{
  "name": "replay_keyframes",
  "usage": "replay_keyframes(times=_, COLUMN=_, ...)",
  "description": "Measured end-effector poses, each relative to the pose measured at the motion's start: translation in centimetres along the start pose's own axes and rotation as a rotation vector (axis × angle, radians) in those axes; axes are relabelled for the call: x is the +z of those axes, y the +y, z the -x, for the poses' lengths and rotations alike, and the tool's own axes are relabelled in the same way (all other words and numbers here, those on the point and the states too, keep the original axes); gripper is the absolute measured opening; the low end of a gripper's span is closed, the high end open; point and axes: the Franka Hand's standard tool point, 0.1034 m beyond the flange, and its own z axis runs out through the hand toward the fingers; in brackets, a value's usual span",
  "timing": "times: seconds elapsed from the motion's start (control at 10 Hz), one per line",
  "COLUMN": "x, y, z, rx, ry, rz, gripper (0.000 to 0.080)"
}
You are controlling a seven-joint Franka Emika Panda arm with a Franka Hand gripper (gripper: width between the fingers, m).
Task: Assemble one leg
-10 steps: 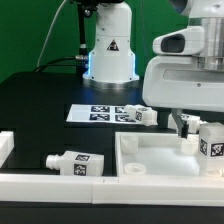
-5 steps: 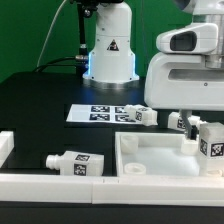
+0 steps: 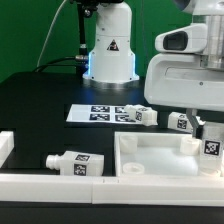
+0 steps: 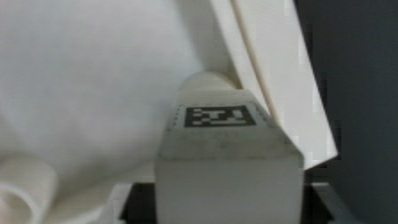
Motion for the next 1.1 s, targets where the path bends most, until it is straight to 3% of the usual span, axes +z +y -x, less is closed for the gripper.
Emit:
replay_keyframes(times=0.4, x=0.1, y=-0.08, z=0.37, rx=0.651, ry=-0.009, rz=-0.007, gripper=0.0287)
replay_keyframes(times=0.7, x=0.12, y=0.05, z=0.24, rx=0.729, ry=-0.021, rz=-0.015, gripper=0.0287)
replay_keyframes(times=0.8, x=0.12, y=0.03, z=0.27, rx=0.728, ry=-0.021, rz=-0.015, gripper=0.0371)
replay_keyframes(times=0.9, x=0.14, y=0.0, z=0.3, rx=0.714, ry=-0.02, rz=-0.015, gripper=0.0522)
replay_keyframes(times=1.0, x=0.2, y=-0.23, z=0.41, rx=0.51, ry=-0.007, rz=-0.021, gripper=0.061)
replay_keyframes(times=1.1, x=0.31, y=-0.57, z=0.86, rx=0.361, ry=-0.007, rz=-0.026, gripper=0.061)
